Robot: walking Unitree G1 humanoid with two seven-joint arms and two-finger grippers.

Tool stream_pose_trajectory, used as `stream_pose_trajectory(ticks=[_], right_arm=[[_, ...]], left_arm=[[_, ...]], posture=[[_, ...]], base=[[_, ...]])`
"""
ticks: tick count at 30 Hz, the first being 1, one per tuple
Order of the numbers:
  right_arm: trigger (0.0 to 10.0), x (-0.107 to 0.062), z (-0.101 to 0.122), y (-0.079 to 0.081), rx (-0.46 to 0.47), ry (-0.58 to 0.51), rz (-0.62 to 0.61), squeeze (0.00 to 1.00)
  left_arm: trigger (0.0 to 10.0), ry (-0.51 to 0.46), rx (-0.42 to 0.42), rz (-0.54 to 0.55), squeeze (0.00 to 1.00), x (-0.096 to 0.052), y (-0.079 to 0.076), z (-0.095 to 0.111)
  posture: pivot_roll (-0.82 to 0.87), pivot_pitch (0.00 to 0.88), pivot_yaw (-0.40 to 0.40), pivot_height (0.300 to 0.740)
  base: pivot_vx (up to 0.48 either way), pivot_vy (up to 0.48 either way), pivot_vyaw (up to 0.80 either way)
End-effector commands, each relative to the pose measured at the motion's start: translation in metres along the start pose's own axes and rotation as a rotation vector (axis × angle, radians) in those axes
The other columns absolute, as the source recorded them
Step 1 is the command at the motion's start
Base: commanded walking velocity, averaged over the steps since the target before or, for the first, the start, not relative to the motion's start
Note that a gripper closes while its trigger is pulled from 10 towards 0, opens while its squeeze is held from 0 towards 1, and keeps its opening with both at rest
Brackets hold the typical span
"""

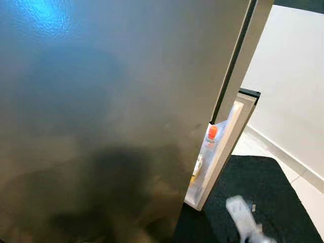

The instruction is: Restocking fridge

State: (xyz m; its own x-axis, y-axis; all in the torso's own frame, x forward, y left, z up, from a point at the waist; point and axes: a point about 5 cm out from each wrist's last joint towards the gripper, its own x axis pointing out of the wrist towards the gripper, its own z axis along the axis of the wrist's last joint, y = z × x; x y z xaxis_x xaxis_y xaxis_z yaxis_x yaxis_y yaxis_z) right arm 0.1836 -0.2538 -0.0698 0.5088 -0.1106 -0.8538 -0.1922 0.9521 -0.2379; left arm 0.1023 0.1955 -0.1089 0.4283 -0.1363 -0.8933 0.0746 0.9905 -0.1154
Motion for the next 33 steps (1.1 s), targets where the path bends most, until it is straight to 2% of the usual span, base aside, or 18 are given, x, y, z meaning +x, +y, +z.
stream_pose_trajectory(ticks=[1,4,10,22,33], right_arm=[[10.0,-0.001,-0.005,-0.001,-0.001,0.017,-0.009,0.0],[10.0,-0.005,-0.041,0.011,-0.005,0.126,0.017,0.0],[10.0,-0.01,-0.063,0.018,-0.018,0.191,0.042,0.0],[10.0,-0.012,-0.072,0.028,-0.078,0.22,0.092,0.0],[10.0,-0.012,-0.072,0.032,-0.086,0.208,0.121,0.0]], left_arm=[[10.0,0.049,0.018,-0.036,0.0,0.0,-0.007,-0.011],[10.0,0.052,0.022,-0.042,0.0,-0.001,-0.007,-0.011],[10.0,0.054,0.026,-0.044,0.0,-0.001,-0.006,-0.011],[10.0,0.057,0.035,-0.046,0.0,-0.001,-0.005,-0.01],[10.0,0.066,0.035,-0.042,0.0,-0.001,-0.004,-0.012]], posture=[[-0.06,0.0,-0.039,0.74],[-0.07,0.0,-0.033,0.74],[-0.07,0.0,-0.03,0.74],[-0.07,0.0,-0.03,0.74],[-0.07,0.0,-0.03,0.74]], base=[[0.0,-0.48,0.0],[0.0,-0.48,0.0],[0.0,-0.48,0.0],[0.0,-0.48,0.0],[0.0,-0.48,0.0]])
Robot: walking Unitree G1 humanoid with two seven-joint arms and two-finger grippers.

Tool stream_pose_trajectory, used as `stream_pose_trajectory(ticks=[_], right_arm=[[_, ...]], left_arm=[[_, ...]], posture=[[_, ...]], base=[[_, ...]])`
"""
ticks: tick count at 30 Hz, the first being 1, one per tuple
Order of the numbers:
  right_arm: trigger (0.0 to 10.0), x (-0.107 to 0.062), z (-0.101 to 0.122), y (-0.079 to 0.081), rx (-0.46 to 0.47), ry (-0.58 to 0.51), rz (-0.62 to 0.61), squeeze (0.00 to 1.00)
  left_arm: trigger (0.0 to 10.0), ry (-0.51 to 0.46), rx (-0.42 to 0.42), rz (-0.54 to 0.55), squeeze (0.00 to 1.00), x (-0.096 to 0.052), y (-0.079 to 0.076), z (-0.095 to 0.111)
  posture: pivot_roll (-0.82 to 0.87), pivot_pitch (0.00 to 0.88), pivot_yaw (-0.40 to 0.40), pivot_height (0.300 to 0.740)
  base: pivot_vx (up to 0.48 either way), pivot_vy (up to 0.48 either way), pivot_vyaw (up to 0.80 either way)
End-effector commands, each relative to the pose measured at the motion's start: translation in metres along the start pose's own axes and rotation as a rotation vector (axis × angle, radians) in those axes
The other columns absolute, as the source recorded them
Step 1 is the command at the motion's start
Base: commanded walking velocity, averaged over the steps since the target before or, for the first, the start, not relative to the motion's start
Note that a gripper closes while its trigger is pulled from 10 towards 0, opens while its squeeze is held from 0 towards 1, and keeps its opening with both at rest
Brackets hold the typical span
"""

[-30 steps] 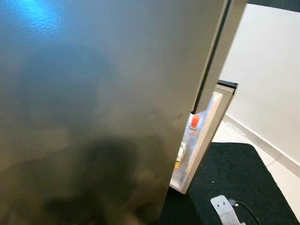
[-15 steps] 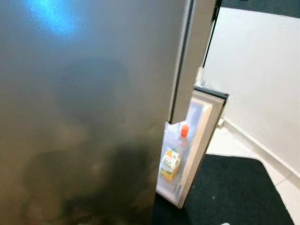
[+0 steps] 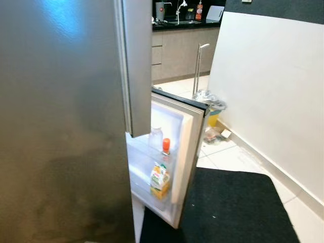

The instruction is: Restocking fridge

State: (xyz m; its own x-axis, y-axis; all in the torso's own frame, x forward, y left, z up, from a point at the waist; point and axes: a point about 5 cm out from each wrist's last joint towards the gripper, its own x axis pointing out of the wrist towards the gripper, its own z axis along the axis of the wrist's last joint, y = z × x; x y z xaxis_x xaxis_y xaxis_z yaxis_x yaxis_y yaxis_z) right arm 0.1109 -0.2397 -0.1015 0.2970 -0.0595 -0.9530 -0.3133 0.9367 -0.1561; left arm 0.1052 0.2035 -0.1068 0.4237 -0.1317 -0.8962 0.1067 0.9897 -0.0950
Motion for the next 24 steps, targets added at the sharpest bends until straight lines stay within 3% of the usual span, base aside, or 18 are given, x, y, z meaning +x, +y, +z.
stream_pose_trajectory(ticks=[1,15,24], right_arm=[[10.0,-0.0005,-0.0005,-0.0024,-0.006,0.001,-0.001,0.0],[10.0,-0.0007,-0.0002,-0.0015,-0.007,-0.015,0.022,0.0],[10.0,-0.0009,0.0046,-0.0009,-0.019,-0.047,0.052,0.0]], left_arm=[[10.0,0.059,-0.003,-0.048,0.0,0.0005,-0.0126,-0.0144],[10.0,0.063,-0.006,-0.044,0.0,0.001,-0.0142,-0.0151],[10.0,0.065,-0.02,-0.026,0.0,0.0016,-0.0141,-0.0143]], posture=[[-0.07,0.0,-0.031,0.74],[-0.07,0.0,-0.031,0.74],[-0.08,0.0,-0.033,0.74]], base=[[0.0,-0.48,0.0],[0.0,-0.48,0.0],[0.0,0.0,0.74]])
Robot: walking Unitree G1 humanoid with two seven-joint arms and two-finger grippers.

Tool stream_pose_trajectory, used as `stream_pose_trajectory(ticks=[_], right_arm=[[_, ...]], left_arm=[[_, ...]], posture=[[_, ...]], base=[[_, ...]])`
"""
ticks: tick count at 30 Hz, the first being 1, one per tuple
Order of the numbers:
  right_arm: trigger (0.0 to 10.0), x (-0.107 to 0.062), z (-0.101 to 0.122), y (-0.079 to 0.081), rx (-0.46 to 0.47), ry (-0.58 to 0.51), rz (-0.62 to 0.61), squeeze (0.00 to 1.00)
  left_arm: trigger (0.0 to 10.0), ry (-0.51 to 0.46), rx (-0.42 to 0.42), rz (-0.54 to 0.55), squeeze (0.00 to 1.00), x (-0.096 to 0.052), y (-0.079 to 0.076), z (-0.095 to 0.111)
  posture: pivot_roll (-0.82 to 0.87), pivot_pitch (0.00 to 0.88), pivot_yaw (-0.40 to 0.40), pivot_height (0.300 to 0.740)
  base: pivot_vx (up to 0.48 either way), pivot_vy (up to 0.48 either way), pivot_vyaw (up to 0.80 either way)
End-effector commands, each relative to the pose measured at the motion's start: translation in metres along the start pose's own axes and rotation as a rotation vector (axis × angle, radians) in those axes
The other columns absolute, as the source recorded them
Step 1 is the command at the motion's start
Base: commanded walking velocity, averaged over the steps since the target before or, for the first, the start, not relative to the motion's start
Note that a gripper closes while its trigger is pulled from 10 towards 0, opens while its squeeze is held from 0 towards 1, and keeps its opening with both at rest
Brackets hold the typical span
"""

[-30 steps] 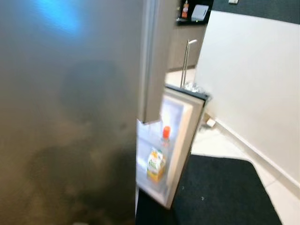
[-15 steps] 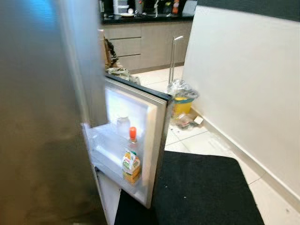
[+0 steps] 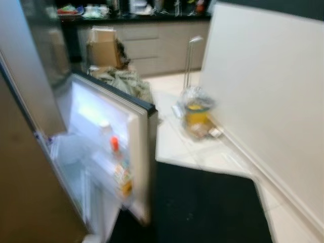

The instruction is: Restocking fridge

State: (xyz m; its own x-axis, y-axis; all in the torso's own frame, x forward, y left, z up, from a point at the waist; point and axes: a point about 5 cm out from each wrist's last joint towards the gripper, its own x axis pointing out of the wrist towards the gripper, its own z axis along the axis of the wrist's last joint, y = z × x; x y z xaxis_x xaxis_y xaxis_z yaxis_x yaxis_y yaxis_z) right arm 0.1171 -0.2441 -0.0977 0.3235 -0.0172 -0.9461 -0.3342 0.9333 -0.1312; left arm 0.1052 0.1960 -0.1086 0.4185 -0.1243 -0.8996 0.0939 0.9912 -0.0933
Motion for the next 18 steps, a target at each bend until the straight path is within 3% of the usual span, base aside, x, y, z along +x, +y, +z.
stream_pose_trajectory(ticks=[1,12,18], right_arm=[[10.0,0.001,0.0,0.006,-0.005,-0.006,0.022,0.0],[10.0,-0.001,0.033,-0.011,-0.062,-0.121,0.005,0.0],[10.0,-0.005,0.073,-0.021,-0.134,-0.248,-0.002,0.0]], left_arm=[[10.0,0.058,-0.009,-0.033,0.0,-0.001,-0.007,-0.014],[10.0,0.06,-0.003,-0.027,0.0,-0.001,-0.007,-0.014],[10.0,0.061,0.002,-0.027,0.0,-0.001,-0.008,-0.014]], posture=[[-0.08,0.0,-0.033,0.74],[-0.08,0.0,-0.034,0.74],[-0.08,0.0,-0.035,0.74]], base=[[0.0,0.0,0.74],[0.0,0.0,0.74],[0.0,0.0,0.74]])
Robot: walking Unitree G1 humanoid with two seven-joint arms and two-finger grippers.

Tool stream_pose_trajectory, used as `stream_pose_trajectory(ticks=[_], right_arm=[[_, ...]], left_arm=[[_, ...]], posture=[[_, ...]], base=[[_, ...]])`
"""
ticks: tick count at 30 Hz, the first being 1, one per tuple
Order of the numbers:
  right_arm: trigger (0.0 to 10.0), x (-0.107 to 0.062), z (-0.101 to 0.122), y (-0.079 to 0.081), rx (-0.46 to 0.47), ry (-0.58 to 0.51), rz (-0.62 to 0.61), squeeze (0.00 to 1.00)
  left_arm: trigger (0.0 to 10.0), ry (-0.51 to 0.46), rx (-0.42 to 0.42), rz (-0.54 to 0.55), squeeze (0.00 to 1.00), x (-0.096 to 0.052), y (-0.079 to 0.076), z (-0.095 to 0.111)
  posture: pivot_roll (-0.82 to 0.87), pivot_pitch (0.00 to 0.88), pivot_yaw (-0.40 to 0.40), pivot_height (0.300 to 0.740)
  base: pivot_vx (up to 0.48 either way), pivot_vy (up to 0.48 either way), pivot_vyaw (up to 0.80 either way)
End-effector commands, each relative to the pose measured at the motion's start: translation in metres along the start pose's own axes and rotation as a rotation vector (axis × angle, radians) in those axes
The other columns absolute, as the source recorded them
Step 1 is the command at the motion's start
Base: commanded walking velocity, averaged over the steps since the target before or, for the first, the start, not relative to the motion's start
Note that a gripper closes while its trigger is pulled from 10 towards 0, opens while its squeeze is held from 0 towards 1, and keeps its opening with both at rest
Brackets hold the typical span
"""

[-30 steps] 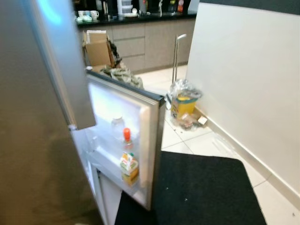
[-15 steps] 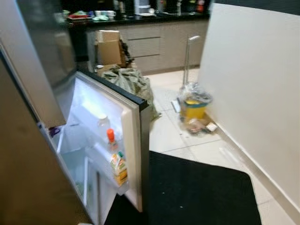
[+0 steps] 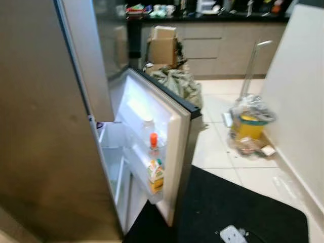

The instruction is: Restocking fridge

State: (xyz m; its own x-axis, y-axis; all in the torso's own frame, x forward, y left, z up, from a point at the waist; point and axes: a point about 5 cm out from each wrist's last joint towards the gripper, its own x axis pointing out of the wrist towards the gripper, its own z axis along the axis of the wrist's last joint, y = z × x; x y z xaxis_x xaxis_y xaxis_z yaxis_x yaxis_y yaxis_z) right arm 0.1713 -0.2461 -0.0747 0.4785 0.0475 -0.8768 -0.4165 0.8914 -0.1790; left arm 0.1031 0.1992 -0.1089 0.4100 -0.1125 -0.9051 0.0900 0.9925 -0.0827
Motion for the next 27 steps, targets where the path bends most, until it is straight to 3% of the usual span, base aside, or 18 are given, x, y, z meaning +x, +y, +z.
stream_pose_trajectory(ticks=[1,14,18,22,23,24,25,27], right_arm=[[10.0,0.003,0.024,-0.002,-0.04,-0.088,0.007,0.0],[10.0,-0.001,0.089,-0.011,-0.11,-0.346,0.055,0.0],[10.0,-0.009,0.12,-0.024,-0.122,-0.473,0.011,0.0],[10.0,-0.021,0.145,-0.042,-0.066,-0.608,-0.046,0.0],[4.6,-0.025,0.152,-0.045,-0.06,-0.644,-0.058,0.0],[4.6,-0.025,0.152,-0.045,-0.06,-0.644,-0.058,0.0],[0.0,-0.028,0.156,-0.048,-0.053,-0.674,-0.067,0.0],[0.0,-0.031,0.162,-0.052,-0.044,-0.71,-0.069,0.0]], left_arm=[[10.0,0.05,0.003,-0.038,0.0,0.0,-0.011,-0.012],[10.0,0.05,0.02,-0.034,0.0,0.0,-0.011,-0.012],[10.0,0.051,0.028,-0.033,0.0,0.0,-0.01,-0.012],[10.0,0.047,0.031,-0.033,0.0,0.0,-0.009,-0.011],[10.0,0.046,0.031,-0.033,0.0,0.0,-0.009,-0.011],[10.0,0.046,0.031,-0.033,0.0,0.0,-0.009,-0.011],[10.0,0.045,0.031,-0.033,0.0,0.0,-0.009,-0.01],[10.0,0.045,0.032,-0.033,0.0,0.0,-0.008,-0.01]], posture=[[-0.08,0.0,-0.035,0.74],[-0.08,0.0,-0.035,0.74],[-0.08,0.0,-0.034,0.74],[-0.07,0.0,-0.034,0.74],[-0.07,0.0,-0.034,0.74],[-0.07,0.0,-0.034,0.74],[-0.07,0.0,-0.034,0.74],[-0.07,0.0,-0.034,0.74]], base=[[0.0,0.0,0.74],[0.0,0.0,0.74],[0.0,0.0,0.74],[0.0,0.0,0.0],[0.0,0.0,0.0],[0.0,0.0,0.0],[0.0,0.0,0.0],[0.0,0.0,0.0]])
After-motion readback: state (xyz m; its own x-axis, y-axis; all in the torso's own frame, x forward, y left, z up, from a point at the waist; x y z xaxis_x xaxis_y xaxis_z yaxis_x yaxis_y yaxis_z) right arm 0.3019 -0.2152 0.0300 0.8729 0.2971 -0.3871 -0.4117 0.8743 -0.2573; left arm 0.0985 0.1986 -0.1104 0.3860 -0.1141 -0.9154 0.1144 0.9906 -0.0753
